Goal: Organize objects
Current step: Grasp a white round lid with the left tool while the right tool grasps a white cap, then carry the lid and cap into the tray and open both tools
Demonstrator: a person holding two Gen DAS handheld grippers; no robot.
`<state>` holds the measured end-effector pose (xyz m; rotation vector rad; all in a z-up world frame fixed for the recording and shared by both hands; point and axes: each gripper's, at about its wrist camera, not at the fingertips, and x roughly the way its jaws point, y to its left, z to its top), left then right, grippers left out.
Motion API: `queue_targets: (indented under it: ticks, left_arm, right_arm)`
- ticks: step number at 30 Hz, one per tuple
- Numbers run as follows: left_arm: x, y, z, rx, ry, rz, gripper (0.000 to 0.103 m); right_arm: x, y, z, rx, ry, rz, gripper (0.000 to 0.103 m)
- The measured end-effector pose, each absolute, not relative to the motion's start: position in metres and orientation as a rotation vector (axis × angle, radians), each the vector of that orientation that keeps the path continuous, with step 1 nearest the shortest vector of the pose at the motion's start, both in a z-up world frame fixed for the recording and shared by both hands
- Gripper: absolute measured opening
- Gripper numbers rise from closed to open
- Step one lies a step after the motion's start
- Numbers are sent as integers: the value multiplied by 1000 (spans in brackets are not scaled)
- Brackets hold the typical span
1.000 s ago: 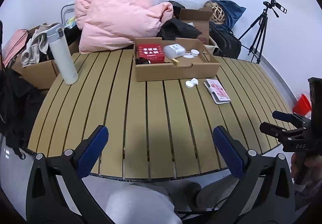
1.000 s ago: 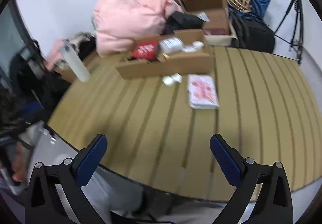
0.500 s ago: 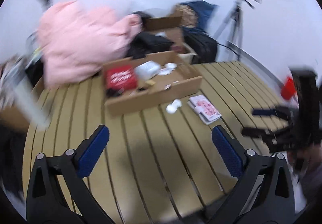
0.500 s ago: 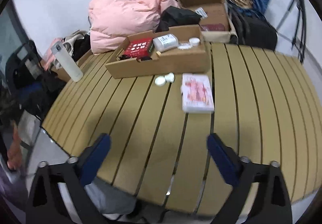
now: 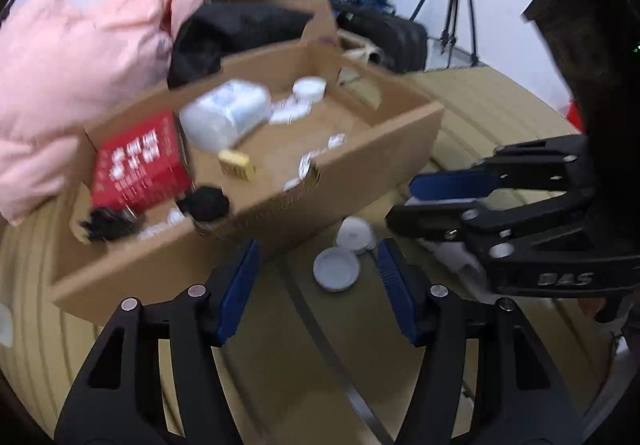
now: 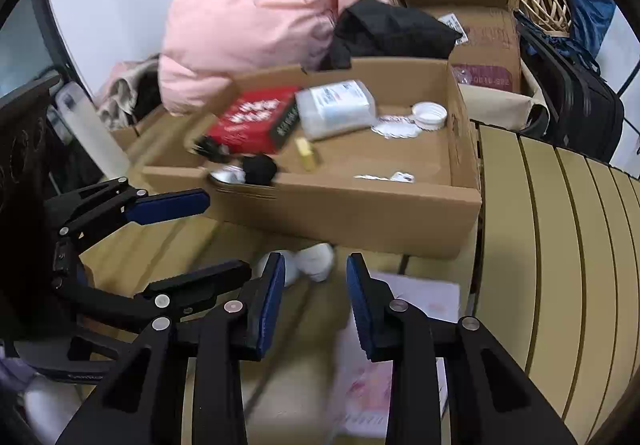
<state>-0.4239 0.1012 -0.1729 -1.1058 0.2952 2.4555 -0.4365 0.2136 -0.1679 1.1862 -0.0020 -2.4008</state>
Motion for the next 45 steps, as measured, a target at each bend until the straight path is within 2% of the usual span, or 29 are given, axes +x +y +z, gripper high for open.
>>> queue_targets:
  ticks: [4,5,7,8,12,20,26,28,32,36,41,45]
  left_arm:
    - [-428,113,-197,-1135,353,2437,57]
    - [-430,115,-199,-1144,349,2428,51]
    - [-431,110,-195,-1142,269,2421,27]
    - [-431,106,-195,-1149,247,2415,25]
    - [-420,90,-188,-1121,277,2412,25]
    - [-389,17,-136,-1080,73,2554,25]
    - [-365,-21,-104,-1037,-41,2676,25]
    - [-350,-28,-93,-1019,-75,2701,25]
    - [-329,-32,-72,-1033,-50,2725,25]
    - [-307,-40,-51,-1095,-73,2734,25]
    - [-279,-48,-25,-1136,-132,2692,25]
    - [-262,-53,-5,-1090,-136,2685,26]
  right_arm:
    - [-443,217,-182,1178,-29,-2372,35]
    - [-443,217,-185,1181,-26,-2367,35]
    - [-443,215,-188,1177,5,-2361,35]
    - [-444,214,-189,1172,18,-2361,35]
    - [-445,210,-193,1170,14,-2342,35]
    - [-452,185,-205,1205,128,-2334,35]
    - [-446,170,-209,1142,293,-2405,35]
    - [-446,169,-210,1145,299,-2418,27]
    - [-436,170,-200,1126,299,-2423,27]
    - [-401,180,-164,1072,285,-2444,27]
    - [-337,202,-86,1036,176,-2417,27]
    - [-291,217,-35,1045,177,-2409,27]
